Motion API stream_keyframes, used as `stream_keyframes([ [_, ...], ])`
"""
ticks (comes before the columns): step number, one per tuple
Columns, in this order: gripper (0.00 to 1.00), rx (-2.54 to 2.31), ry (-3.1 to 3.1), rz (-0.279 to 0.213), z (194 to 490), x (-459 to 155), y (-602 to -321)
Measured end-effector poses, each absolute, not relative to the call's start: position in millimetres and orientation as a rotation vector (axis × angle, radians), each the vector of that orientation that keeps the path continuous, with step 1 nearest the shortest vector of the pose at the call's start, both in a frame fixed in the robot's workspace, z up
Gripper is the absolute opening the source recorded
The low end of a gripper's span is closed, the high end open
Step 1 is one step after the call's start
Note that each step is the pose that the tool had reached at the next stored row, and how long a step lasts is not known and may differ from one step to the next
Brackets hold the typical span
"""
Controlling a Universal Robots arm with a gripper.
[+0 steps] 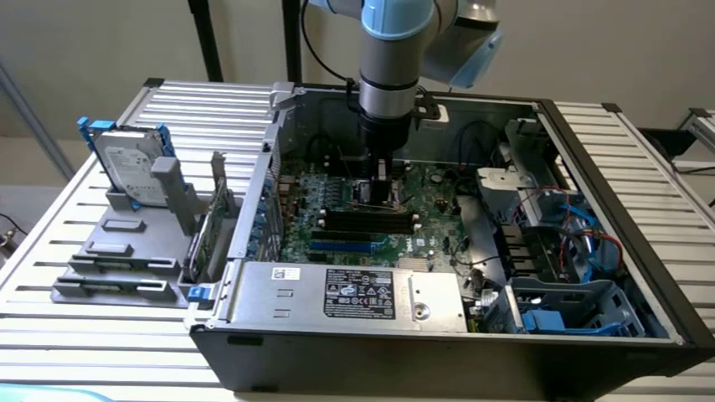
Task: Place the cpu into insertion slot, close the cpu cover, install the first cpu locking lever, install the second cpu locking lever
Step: 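Place the cpu into insertion slot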
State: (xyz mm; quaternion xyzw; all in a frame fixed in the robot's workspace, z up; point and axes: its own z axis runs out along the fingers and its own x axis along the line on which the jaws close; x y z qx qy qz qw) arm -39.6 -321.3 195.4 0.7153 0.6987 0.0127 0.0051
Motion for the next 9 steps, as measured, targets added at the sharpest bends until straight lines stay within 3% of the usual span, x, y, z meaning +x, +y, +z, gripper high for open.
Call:
stream_keyframes([
  [1,0.62,2.24,2.188,0.039,195.6,-39.7,-321.4],
  [9,0.62,2.24,2.188,0.038,205.4,-40.0,-321.5],
])
